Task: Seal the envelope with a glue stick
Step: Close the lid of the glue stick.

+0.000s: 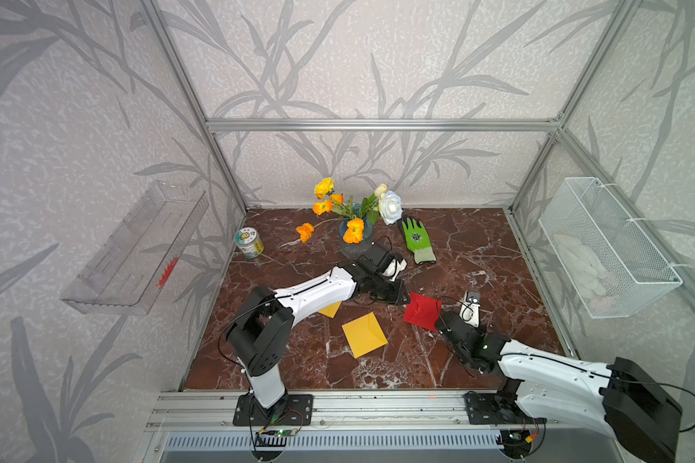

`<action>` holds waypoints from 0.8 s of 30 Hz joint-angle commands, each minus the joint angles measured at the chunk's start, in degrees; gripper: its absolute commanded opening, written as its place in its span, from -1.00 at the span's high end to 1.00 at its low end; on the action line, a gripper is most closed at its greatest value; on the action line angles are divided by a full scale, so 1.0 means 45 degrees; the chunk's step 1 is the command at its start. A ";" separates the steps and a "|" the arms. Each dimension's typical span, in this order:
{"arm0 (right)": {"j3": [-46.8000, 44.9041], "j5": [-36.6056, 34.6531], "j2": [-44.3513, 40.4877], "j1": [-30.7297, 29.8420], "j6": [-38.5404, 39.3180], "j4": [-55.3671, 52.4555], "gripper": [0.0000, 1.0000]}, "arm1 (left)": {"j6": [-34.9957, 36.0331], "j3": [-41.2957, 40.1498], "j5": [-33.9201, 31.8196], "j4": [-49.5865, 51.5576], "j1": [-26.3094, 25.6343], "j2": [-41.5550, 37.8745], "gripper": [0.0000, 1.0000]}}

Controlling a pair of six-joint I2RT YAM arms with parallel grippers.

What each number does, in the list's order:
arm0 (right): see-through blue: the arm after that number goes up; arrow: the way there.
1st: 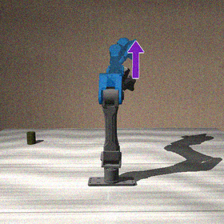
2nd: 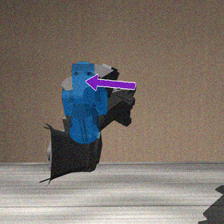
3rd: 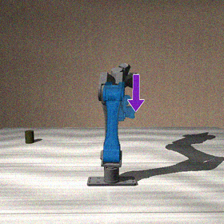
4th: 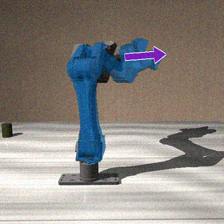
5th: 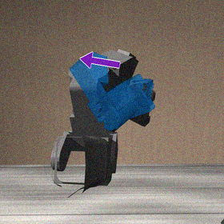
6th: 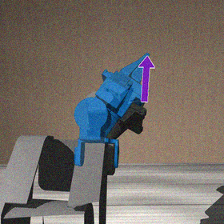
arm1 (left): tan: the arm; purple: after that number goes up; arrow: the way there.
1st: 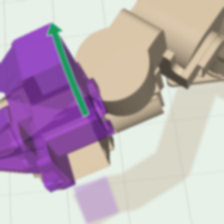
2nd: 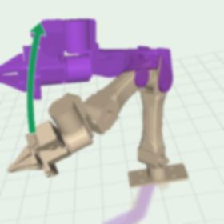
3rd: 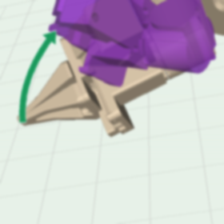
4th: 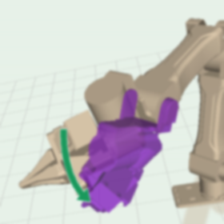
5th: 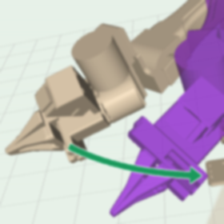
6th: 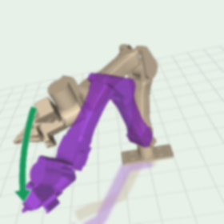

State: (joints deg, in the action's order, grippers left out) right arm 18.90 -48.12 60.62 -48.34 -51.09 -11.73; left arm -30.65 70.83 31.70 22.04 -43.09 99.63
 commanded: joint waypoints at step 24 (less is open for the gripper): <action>0.0678 -0.0675 0.1581 -0.2752 -0.4095 -0.4261 1.00 | -0.0106 -0.0720 -0.0283 -0.0134 0.0372 -0.1160 0.48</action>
State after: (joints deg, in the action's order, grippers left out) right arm 22.41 -55.55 66.94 -60.12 -68.75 -25.67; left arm -31.27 67.88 31.33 20.67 -41.80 96.03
